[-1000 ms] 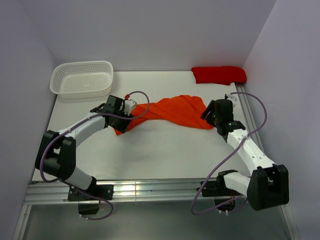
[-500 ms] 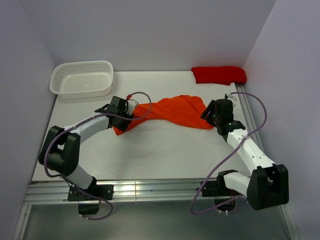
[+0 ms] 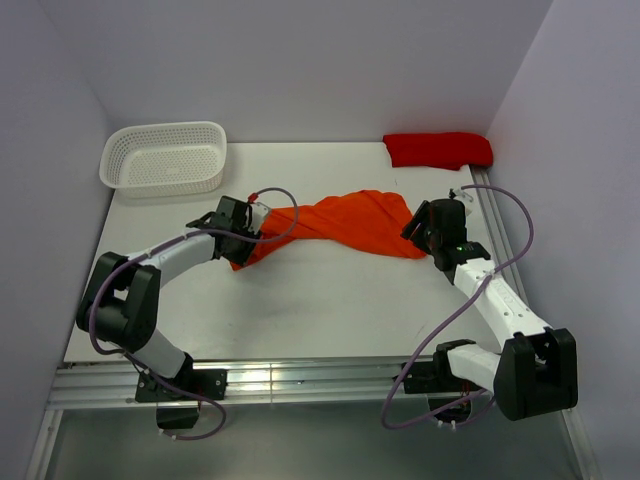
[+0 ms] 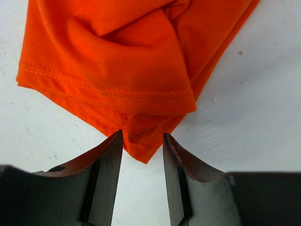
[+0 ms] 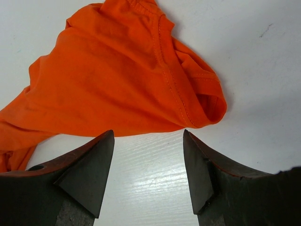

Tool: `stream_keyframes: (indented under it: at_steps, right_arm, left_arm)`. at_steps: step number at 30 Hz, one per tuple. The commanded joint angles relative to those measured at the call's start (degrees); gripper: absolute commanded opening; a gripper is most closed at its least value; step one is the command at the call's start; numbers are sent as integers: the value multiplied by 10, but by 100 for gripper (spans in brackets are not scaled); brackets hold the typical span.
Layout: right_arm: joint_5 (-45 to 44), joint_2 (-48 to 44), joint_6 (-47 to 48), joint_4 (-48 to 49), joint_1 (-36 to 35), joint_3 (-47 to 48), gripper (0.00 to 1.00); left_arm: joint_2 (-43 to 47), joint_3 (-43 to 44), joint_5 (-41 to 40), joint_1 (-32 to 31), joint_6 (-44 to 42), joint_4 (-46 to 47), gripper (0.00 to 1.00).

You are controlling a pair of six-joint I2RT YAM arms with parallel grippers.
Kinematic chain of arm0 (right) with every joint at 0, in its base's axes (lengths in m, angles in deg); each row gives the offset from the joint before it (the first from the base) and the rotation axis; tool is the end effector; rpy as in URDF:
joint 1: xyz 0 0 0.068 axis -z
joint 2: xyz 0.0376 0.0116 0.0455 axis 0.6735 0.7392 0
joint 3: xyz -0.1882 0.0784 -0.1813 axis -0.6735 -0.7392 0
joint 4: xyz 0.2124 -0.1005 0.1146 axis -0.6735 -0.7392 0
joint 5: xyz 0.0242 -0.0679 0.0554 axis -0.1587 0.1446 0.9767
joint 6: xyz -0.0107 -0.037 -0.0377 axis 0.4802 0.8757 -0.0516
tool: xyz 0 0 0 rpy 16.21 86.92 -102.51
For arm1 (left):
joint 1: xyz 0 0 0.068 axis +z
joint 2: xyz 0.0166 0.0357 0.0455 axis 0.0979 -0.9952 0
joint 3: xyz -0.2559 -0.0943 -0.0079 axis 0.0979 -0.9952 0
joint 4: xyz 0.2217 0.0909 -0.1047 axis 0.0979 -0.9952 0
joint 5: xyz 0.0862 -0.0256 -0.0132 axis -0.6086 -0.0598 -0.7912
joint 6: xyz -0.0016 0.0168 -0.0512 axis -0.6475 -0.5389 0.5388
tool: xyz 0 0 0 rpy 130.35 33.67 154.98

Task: Roll the t-shirts
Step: Flatten the tshirt

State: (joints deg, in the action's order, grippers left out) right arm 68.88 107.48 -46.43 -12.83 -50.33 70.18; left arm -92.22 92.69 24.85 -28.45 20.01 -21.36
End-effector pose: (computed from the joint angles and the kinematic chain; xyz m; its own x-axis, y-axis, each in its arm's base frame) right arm 0.2376 0.0288 0.2391 -0.5178 0.5054 -0.6902 0.3174 0.8627 0.3936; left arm 0.2863 -0.1183 0.1812 -0.7227 0.4692 -0.5075 0.4748 0.8706 0.1289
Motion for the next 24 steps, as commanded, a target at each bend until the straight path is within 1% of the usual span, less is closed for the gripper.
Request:
stream_keyframes:
  at_steps: [1, 4, 7, 9, 10, 11, 13, 14, 16, 17, 19, 20, 21, 23, 24]
  right_arm:
    - [-2, -4, 0, 11, 5, -2, 67]
    - [-1, -5, -3, 15, 5, -6, 67]
    - [-1, 0, -2, 16, 5, -6, 67]
    - [-4, 8, 0, 17, 5, -2, 67]
    - [-6, 12, 2, 17, 5, -1, 67]
    - [-8, 24, 3, 17, 6, 5, 67]
    - [-10, 40, 11, 17, 8, 14, 67]
    - [-9, 49, 12, 15, 13, 26, 67]
    - [-6, 81, 20, 16, 18, 39, 67]
    - [0, 105, 23, 17, 27, 59, 67]
    - [10, 135, 36, 15, 34, 85, 67]
    - [13, 152, 41, 4, 38, 122, 67]
    - [13, 188, 54, -4, 39, 143, 66]
    - [20, 225, 65, -20, 39, 198, 65]
    - [31, 257, 72, -26, 39, 215, 64]
  left_arm:
    - [9, 2, -5, 5, -5, 15, 44]
    - [2, 5, -4, 9, -5, 19, 43]
    - [-2, 8, -2, 9, -6, 17, 39]
    - [-5, 10, -2, 9, -7, 17, 34]
    - [-6, 10, -1, 9, -7, 17, 31]
    - [-6, 12, -1, 9, -7, 17, 24]
    - [-6, 13, 3, 10, -7, 15, 18]
    - [-6, 15, 5, 10, -7, 14, 10]
    - [-2, 19, 12, 10, -6, 7, 5]
    - [-1, 23, 14, 10, -5, 4, 0]
    - [8, 29, 17, 10, -6, -6, 0]
    - [11, 36, 18, 10, -7, -9, 0]
    - [18, 39, 20, 10, -7, -15, 0]
    - [23, 51, 29, 13, -8, -30, 0]
    - [27, 57, 29, 16, -8, -37, 0]
